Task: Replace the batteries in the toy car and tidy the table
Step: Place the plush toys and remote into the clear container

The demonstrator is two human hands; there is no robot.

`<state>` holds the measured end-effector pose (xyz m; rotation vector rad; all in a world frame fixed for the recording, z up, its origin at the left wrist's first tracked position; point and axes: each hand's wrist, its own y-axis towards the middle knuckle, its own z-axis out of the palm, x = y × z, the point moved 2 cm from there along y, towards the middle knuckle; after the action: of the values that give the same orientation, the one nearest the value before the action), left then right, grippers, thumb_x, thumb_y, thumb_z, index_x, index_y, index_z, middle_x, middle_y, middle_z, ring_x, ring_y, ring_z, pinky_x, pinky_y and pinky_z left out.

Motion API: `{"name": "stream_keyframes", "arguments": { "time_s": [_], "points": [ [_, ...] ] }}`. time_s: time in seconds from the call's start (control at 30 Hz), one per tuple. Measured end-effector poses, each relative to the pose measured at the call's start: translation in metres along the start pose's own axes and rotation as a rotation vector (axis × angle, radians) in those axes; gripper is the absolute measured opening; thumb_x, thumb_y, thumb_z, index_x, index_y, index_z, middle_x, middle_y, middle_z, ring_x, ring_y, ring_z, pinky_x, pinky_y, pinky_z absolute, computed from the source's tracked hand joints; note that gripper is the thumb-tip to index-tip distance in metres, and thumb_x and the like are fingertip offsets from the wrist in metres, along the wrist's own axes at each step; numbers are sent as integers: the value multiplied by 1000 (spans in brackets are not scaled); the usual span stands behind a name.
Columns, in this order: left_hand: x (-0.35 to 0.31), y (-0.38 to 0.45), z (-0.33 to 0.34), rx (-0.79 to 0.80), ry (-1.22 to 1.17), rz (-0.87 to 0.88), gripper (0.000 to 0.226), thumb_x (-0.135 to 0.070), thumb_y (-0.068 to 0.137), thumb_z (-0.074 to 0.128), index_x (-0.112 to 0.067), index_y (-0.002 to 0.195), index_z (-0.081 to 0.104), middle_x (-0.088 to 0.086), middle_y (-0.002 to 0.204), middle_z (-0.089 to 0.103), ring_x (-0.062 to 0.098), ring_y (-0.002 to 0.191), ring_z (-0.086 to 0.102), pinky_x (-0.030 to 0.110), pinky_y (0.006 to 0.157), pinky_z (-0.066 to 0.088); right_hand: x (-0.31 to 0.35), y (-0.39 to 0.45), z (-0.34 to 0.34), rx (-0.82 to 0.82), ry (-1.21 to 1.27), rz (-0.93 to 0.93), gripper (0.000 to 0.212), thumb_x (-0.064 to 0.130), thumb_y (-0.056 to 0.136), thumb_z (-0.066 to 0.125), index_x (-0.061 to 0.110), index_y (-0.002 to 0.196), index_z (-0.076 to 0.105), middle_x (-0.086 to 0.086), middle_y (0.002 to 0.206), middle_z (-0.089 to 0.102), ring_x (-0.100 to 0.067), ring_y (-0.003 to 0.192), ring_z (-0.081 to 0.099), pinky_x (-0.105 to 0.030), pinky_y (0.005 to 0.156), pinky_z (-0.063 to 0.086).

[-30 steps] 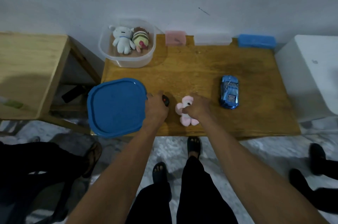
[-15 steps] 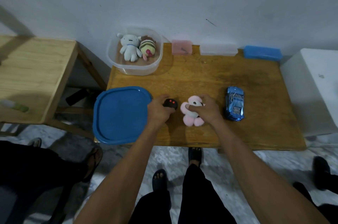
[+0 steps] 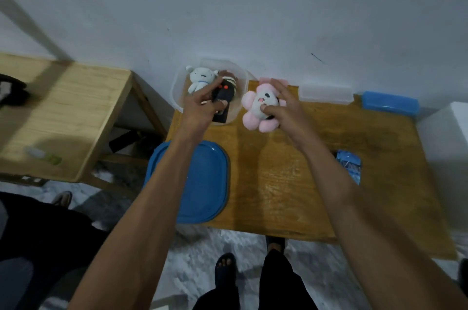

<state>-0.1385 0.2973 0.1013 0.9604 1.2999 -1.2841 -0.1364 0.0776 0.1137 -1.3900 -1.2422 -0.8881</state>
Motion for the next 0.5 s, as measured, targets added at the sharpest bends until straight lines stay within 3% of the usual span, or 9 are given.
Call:
{"name": "stream_keyframes", "arguments": {
  "time_s": [0.1, 0.23, 0.3, 0.37, 0.43, 0.5],
  "points": [
    [-9, 28, -21, -49, -18, 30, 58, 8, 83, 72, -26, 130, 67, 10, 121, 72, 22, 111, 66, 35, 90, 58, 16, 27, 21, 0, 97, -7, 68, 14, 88, 74, 37, 147, 48, 13, 136, 46, -11, 118, 58, -34, 91, 59],
    [-8, 60, -49, -57, 16, 46, 57, 7, 78, 76, -23, 126, 71, 17, 123, 69, 32, 114, 66, 49, 94, 58, 22, 67, 50, -45, 145, -3, 70, 15, 81, 82, 33, 142, 54, 12, 138, 52, -15, 125, 56, -43, 102, 54],
    [-2, 74, -59, -58, 74, 51, 56, 10, 76, 76, -17, 125, 72, 18, 120, 69, 33, 114, 66, 49, 97, 57, 19, 82, 63, -54, 110, -14, 72, 12, 78, 84, 30, 142, 55, 9, 139, 54, -15, 126, 55, -41, 104, 52],
    [5, 86, -66, -59, 129, 49, 55, 15, 76, 75, -8, 126, 70, 16, 114, 71, 23, 107, 69, 41, 96, 57, 14, 94, 73, -51, 48, -33, 74, 12, 76, 85, 28, 142, 56, 7, 140, 56, -14, 124, 55, -38, 104, 51],
    [13, 96, -70, -61, 148, 29, 55, 18, 77, 71, -2, 128, 67, 14, 111, 71, 17, 99, 69, 34, 91, 60, 9, 104, 82, -27, -34, -43, 74, 10, 76, 85, 26, 143, 56, 3, 142, 55, -11, 121, 54, -25, 96, 52],
    [20, 103, -71, -74, 181, -1, 56, 20, 78, 70, -5, 127, 68, 13, 110, 71, 19, 98, 70, 33, 89, 60, 3, 112, 90, 23, -93, -39, 74, 4, 79, 82, 23, 144, 53, -2, 146, 52, -10, 117, 52, -5, 76, 47]
  ]
}}
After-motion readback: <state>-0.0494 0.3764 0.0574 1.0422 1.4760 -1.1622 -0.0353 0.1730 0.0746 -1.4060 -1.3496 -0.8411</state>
